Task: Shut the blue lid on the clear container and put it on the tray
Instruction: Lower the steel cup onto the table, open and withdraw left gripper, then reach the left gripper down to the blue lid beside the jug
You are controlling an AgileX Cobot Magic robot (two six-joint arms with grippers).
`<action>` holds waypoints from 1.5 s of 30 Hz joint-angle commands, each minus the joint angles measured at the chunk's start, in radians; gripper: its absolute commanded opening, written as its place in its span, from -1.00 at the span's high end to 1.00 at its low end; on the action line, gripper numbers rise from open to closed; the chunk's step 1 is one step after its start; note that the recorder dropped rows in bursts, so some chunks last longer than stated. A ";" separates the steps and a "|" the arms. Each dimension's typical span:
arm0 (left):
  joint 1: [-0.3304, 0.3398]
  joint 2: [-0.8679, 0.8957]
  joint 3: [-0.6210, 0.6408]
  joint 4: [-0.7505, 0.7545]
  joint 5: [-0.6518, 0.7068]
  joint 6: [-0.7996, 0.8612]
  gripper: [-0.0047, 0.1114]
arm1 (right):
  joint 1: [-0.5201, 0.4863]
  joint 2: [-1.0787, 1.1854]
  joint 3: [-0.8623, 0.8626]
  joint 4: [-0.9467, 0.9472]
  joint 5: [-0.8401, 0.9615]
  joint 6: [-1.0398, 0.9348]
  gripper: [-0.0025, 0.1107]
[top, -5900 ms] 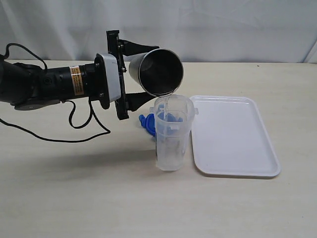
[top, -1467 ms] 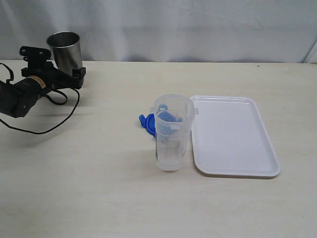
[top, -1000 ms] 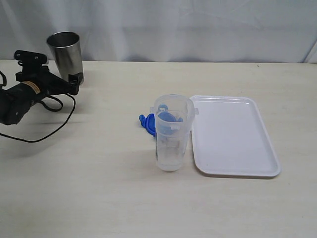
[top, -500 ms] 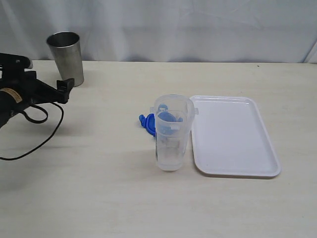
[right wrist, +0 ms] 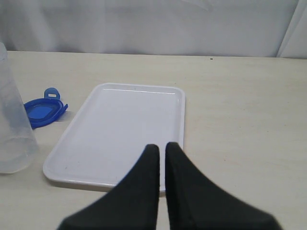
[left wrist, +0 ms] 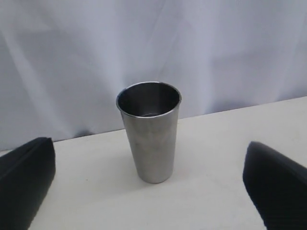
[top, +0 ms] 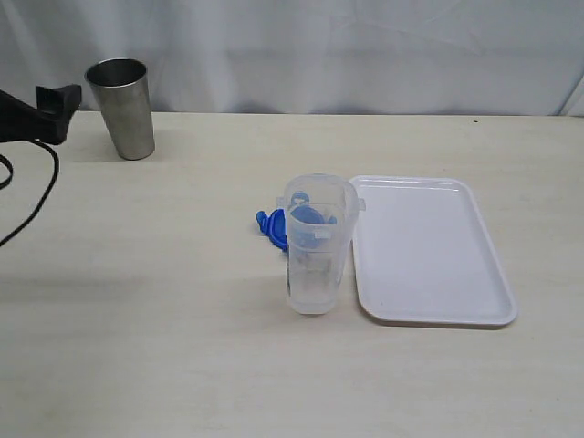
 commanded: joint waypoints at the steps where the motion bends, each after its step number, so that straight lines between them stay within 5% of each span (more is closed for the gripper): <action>1: -0.001 -0.135 -0.014 -0.005 0.194 -0.114 -0.89 | -0.005 -0.005 0.003 0.000 -0.003 0.001 0.88; 8: -0.001 -0.176 -0.212 0.007 0.911 -0.155 -0.89 | -0.005 -0.005 0.003 0.000 -0.003 0.001 0.88; 12: -0.001 -0.167 -0.287 -0.016 1.123 -0.128 -0.89 | -0.005 -0.005 0.003 0.000 -0.003 0.001 0.88; 23: -0.024 -0.132 -0.262 -0.152 1.242 -0.120 -0.86 | -0.005 -0.005 0.003 0.000 -0.003 0.001 0.88; 26: -0.065 -0.102 -0.262 -0.142 1.247 -0.120 -0.58 | -0.005 -0.005 0.003 0.000 -0.003 0.001 0.88; 31: -0.170 -0.083 -0.262 -0.262 1.101 -0.036 0.00 | -0.005 -0.005 0.003 0.000 -0.003 0.001 0.88; 40: -0.327 0.114 -0.262 -0.599 0.773 0.107 0.08 | -0.005 -0.005 0.003 0.000 -0.003 0.001 0.88; 45: -0.372 0.323 -0.336 -0.644 0.681 0.107 0.44 | -0.005 -0.005 0.003 0.000 -0.003 0.001 0.88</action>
